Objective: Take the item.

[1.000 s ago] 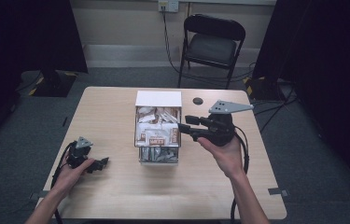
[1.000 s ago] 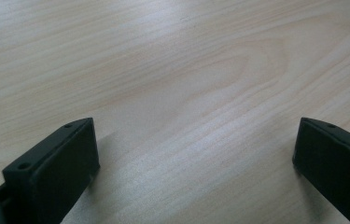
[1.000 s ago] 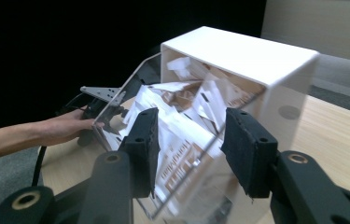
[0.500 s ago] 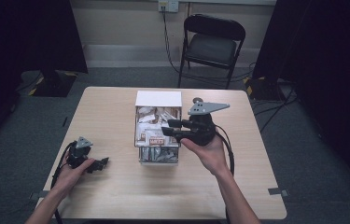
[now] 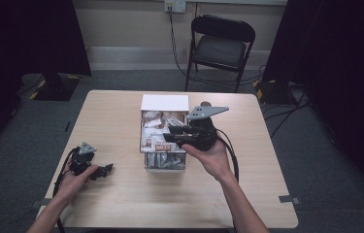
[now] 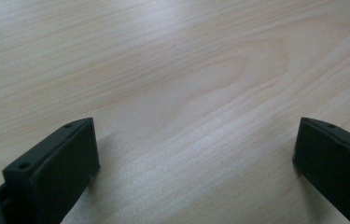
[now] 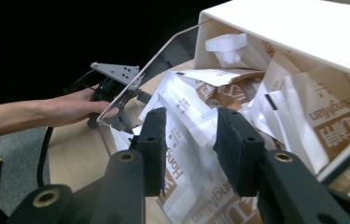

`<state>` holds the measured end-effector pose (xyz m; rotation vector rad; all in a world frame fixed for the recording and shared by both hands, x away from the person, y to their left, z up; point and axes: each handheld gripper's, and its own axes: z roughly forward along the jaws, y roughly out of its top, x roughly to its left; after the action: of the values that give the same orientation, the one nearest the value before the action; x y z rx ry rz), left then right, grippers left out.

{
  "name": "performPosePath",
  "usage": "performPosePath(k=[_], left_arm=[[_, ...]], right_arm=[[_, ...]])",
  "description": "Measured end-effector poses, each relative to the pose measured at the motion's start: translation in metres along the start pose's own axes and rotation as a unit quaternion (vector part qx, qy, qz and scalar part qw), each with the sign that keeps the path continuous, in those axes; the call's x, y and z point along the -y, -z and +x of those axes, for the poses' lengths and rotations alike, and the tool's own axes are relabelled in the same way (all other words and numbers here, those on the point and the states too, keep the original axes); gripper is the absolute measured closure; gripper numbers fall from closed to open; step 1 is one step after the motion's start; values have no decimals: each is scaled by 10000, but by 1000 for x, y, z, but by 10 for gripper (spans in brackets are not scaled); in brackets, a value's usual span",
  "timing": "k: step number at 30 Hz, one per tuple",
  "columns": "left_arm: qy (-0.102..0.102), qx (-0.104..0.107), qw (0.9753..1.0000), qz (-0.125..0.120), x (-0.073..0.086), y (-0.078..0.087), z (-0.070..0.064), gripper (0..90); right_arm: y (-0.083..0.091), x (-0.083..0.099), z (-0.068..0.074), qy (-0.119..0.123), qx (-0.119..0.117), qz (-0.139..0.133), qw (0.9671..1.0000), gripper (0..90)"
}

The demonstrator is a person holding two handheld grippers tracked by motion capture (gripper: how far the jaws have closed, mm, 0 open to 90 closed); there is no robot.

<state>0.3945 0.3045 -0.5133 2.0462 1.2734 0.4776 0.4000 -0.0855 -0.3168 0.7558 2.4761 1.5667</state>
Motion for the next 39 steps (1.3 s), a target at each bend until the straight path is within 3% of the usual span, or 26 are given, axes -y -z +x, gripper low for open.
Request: performPosePath(k=[5, 21, 31, 39], left_arm=[[-1, 0, 10000, 2, 0, 0, 0, 0], [-3, 0, 10000, 4, 0, 0, 0, 0], [-1, 0, 10000, 3, 0, 0, 0, 0], [-1, 0, 10000, 2, 0, 0, 0, 0]], right_arm=[[-1, 1, 2, 58, -144, 100, 9998, 696], [-8, 6, 6, 130, -272, 248, 9992, 778], [-9, 5, 6, 107, -417, 198, 9989, 879], [-6, 7, 2, -18, -503, 101, 9987, 891]])
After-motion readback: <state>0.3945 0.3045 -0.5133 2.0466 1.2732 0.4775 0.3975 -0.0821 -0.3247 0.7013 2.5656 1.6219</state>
